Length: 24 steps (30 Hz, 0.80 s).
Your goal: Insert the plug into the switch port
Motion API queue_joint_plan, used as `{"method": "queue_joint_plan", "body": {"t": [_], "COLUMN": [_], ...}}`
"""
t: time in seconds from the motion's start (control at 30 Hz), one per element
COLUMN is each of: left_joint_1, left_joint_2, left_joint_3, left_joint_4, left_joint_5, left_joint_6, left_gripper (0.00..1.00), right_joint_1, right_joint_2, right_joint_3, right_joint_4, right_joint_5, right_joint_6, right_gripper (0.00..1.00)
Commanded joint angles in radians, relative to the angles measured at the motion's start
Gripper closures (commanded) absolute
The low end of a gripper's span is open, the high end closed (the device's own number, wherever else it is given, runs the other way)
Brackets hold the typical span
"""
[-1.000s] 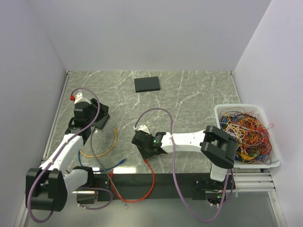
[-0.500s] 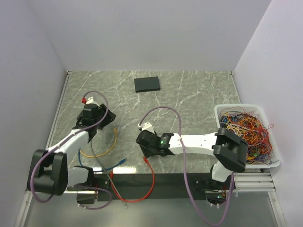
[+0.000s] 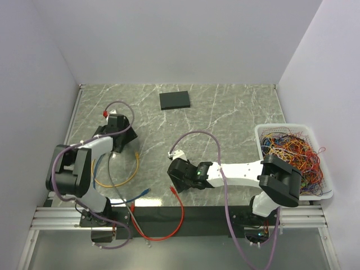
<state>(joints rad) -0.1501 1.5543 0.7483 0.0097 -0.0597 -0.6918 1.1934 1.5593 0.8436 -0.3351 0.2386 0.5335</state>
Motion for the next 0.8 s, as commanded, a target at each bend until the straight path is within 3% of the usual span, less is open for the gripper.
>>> {"method": "queue_joint_plan", "body": {"t": [0.0, 0.27, 0.77], "left_joint_1": [0.02, 0.136, 0.139], "left_joint_2": [0.047, 0.067, -0.042], "left_joint_3": [0.078, 0.12, 0.125], "left_joint_4": [-0.053, -0.016, 0.072], "left_joint_5": [-0.092, -0.045, 0.073], "left_joint_6": [0.026, 0.037, 0.038], "left_gripper": [0.44, 0.45, 0.45], "right_joint_1": [0.005, 0.005, 0.02], "right_joint_2": [-0.031, -0.035, 0.122], "right_joint_3": [-0.009, -0.012, 0.083], "right_joint_4": [0.051, 0.045, 0.073], "right_joint_5": [-0.001, 0.007, -0.039], "right_joint_6": [-0.007, -0.004, 0.002], "right_gripper": [0.36, 0.36, 0.4]}}
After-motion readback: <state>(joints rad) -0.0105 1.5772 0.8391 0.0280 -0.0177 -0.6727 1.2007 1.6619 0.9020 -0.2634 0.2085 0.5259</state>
